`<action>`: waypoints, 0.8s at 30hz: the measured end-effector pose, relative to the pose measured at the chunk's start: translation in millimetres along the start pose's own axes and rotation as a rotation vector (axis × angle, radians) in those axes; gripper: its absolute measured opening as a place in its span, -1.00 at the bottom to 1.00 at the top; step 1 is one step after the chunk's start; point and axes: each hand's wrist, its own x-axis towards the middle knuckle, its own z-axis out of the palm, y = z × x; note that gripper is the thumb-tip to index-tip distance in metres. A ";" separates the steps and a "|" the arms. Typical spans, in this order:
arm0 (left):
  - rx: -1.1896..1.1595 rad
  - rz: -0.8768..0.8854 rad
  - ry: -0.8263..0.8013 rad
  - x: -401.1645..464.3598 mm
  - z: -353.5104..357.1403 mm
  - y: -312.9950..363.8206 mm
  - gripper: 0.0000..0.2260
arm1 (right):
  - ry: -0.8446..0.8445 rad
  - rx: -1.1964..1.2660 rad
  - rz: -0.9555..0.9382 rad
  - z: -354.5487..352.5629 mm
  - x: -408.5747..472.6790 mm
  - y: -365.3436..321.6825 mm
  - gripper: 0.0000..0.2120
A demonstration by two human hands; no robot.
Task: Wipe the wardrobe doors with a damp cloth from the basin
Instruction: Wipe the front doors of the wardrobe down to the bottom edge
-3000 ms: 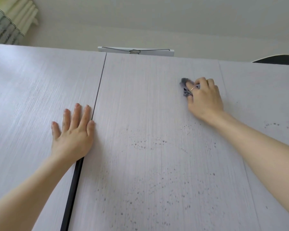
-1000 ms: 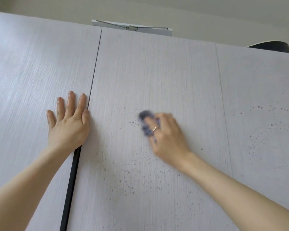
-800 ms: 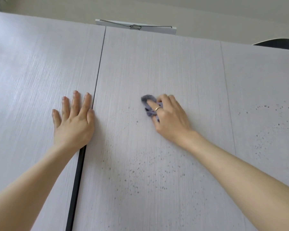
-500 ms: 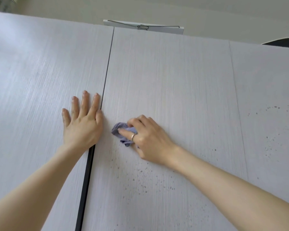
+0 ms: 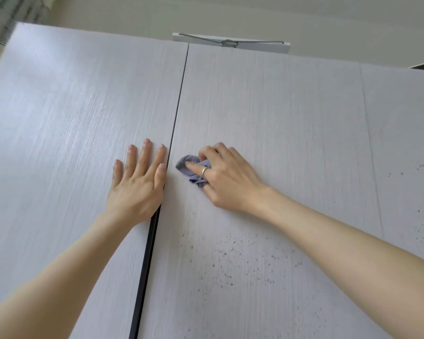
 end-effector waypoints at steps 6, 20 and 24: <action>0.013 0.045 -0.083 -5.5 -4.9 -6.7 -0.60 | 0.062 -0.030 0.383 0.1 49.5 22.3 -0.53; -0.020 -0.019 -0.177 -31.4 -5.6 -12.2 -0.56 | 0.013 0.058 0.185 3.3 21.5 -27.9 -0.61; -0.006 -0.010 -0.152 -39.1 -1.3 -16.2 -0.58 | 0.105 0.150 0.059 10.0 -12.2 -53.4 -0.65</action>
